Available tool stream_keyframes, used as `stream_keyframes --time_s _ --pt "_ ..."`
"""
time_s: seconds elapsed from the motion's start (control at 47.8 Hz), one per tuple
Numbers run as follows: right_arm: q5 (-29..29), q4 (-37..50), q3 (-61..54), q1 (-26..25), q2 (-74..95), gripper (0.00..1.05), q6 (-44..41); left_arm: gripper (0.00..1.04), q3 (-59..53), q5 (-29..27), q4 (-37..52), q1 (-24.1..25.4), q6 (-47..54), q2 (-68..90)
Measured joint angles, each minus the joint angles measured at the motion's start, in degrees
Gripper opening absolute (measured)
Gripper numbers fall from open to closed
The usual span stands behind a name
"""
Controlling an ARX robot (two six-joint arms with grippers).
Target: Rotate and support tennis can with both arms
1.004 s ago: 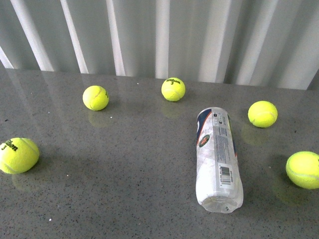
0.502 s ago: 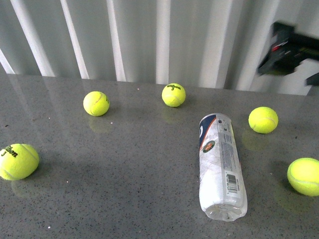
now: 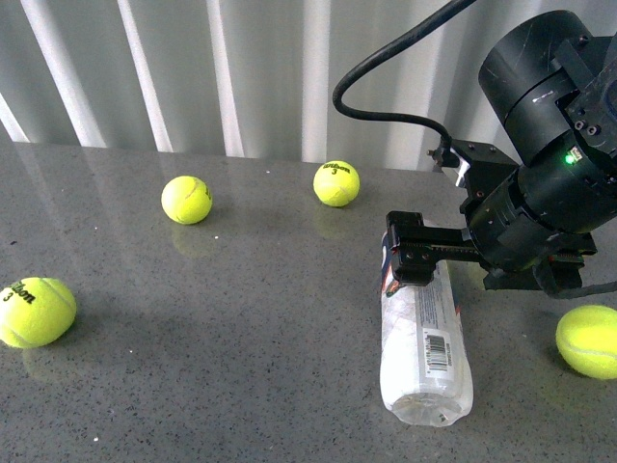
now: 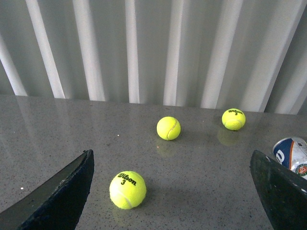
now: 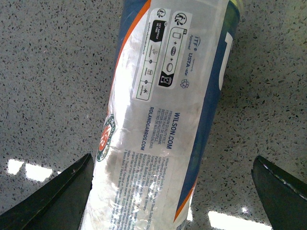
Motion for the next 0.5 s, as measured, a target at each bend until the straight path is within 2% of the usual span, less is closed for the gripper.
stream_keyframes --time_s 0.502 --pt "-0.59 6.03 0.35 0.83 5.01 0.98 1.22 0.98 0.0 -0.02 0.0 0.0 0.0 0.0"
